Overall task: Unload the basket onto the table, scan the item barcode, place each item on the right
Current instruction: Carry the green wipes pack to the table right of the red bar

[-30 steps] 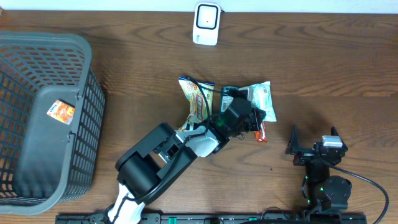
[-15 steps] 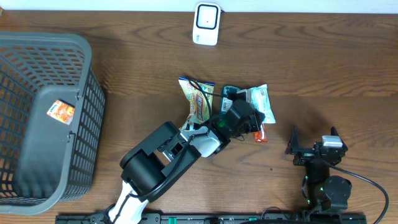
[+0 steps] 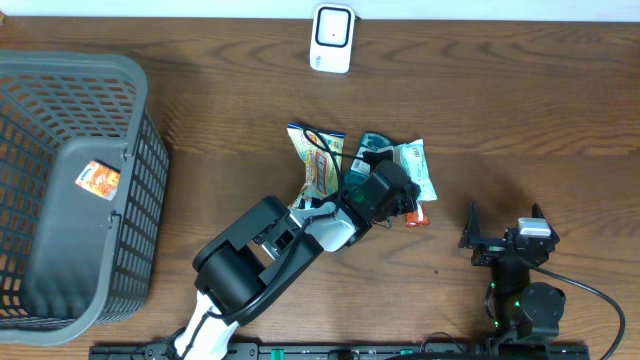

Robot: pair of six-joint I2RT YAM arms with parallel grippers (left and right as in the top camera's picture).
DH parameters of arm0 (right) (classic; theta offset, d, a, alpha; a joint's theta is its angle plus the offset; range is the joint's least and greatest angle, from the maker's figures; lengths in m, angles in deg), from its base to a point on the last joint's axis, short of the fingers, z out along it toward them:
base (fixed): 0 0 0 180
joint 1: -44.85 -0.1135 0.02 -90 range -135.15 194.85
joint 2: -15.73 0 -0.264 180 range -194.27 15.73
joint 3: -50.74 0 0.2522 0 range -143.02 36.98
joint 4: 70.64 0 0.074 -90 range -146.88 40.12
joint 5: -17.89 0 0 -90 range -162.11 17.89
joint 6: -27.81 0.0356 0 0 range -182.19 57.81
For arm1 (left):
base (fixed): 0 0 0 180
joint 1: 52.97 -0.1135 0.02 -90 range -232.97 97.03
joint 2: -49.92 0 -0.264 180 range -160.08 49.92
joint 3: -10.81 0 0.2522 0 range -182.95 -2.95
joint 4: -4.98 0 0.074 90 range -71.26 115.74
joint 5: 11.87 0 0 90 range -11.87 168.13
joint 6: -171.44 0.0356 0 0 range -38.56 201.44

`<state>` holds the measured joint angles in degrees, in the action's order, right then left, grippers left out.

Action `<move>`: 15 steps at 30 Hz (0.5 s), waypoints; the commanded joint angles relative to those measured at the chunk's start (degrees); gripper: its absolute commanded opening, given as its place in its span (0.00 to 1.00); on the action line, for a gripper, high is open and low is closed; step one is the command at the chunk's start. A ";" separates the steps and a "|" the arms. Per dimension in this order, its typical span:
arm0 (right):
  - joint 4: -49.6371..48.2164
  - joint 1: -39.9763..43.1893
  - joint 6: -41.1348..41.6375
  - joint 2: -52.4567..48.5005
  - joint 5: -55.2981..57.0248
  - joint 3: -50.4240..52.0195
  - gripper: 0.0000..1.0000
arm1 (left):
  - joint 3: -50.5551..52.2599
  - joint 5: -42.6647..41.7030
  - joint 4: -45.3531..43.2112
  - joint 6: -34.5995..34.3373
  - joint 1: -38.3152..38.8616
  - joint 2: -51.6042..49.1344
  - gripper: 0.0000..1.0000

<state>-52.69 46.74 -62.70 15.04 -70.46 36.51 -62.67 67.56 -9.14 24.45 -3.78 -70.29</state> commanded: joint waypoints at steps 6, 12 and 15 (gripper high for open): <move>0.33 -0.48 -0.42 0.31 -0.11 -0.02 0.99 | 0.83 2.89 1.99 1.99 -0.81 1.18 0.57; 0.33 -0.48 -0.42 0.31 -0.11 -0.02 0.99 | 0.83 2.95 4.55 4.81 -0.81 4.63 0.86; 0.33 -0.48 -0.42 0.31 -0.11 -0.02 0.99 | 0.83 3.58 6.67 6.38 -0.96 6.38 0.91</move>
<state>-52.67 46.74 -62.70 15.04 -70.46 36.51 -62.69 68.70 -4.29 28.39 -4.02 -65.48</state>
